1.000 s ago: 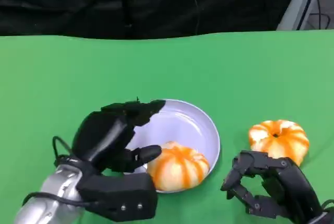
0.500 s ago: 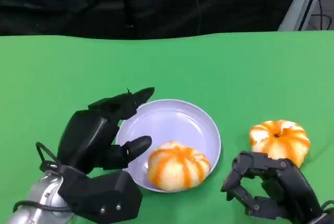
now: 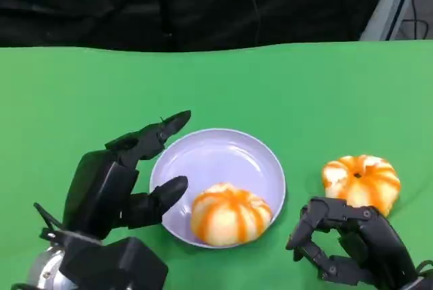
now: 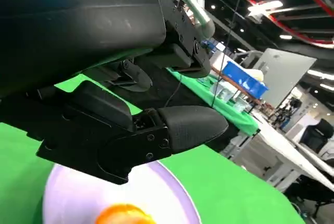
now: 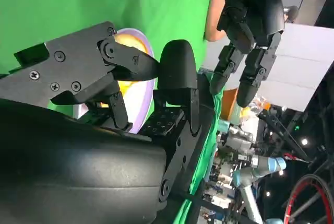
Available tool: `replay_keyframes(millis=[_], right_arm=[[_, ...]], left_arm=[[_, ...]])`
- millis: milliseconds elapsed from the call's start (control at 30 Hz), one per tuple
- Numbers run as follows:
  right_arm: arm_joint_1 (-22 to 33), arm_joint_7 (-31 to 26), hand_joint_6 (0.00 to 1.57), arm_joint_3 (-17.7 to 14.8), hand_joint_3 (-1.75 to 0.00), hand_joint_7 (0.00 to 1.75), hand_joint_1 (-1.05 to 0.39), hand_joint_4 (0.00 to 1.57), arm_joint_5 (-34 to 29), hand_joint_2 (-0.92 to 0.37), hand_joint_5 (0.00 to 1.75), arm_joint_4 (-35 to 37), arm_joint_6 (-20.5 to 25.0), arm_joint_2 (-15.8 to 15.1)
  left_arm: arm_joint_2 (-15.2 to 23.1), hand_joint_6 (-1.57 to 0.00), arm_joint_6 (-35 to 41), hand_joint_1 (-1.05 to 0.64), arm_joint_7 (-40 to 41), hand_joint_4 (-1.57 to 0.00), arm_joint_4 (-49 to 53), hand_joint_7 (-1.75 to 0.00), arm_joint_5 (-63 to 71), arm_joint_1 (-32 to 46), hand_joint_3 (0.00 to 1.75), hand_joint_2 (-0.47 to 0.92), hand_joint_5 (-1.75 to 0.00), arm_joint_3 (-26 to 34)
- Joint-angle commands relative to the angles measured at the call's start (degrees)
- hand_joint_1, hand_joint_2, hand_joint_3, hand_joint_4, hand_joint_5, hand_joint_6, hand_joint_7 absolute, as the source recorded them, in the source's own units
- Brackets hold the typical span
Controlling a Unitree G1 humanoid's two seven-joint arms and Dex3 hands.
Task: Grasp the bread from the table and place it into the plate.
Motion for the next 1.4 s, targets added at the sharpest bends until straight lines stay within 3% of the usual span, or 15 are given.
replay_keyframes(millis=[33, 167, 300, 1167, 1267, 1400], right_arm=[[0.2, 0.5, 0.79, -0.3, -0.74, 1.21, -0.09, 0.72, 1.2, -0.73, 1.57, -0.6, 0.1, -0.9], [0.2, 0.6, 0.78, -0.3, -0.75, 1.22, -0.09, 0.72, 1.3, -0.73, 1.58, -0.5, 0.1, -0.9], [0.2, 0.7, 0.78, -0.4, -0.75, 1.23, -0.09, 0.72, 1.3, -0.74, 1.58, -0.5, 0.0, -0.9], [0.3, 0.7, 0.78, -0.5, -0.69, 1.23, -0.09, 0.72, 1.2, -0.77, 1.58, -0.5, -0.1, -1.1], [0.1, 1.0, 0.76, -0.9, -0.69, 1.23, -0.10, 0.71, 1.7, -0.78, 1.58, -0.6, 0.0, -1.7], [0.1, 1.2, 0.76, -1.0, -0.69, 1.24, -0.10, 0.70, 1.9, -0.78, 1.59, -0.6, 0.1, -1.8]], left_arm=[[-0.2, -0.57, -2.1, -0.80, -2.6, -0.63, -3.5, -0.03, -5.5, 3.8, 0.81, 0.92, -0.04, 1.8], [-0.6, -0.57, -2.1, -0.80, -3.7, -0.64, -3.9, -0.02, -5.7, 4.1, 0.80, 0.92, -0.03, 2.4], [-0.8, -0.58, -7.3, -0.71, -8.8, -0.65, -2.5, -0.02, -17.6, 7.4, 0.69, 0.92, -0.03, 4.5], [-4.2, -0.57, -8.4, -0.68, -17.5, -0.63, -3.8, 0.00, -23.5, 9.8, 0.63, 0.92, -0.01, 8.0], [-9.1, -0.61, -5.7, -0.61, -20.5, -0.72, -8.5, -0.02, -37.0, 16.0, 0.48, 0.92, -0.05, 6.3], [-10.4, -0.62, -4.2, -0.59, -22.6, -0.75, -10.1, -0.02, -39.5, 17.2, 0.44, 0.92, -0.06, 6.9]])
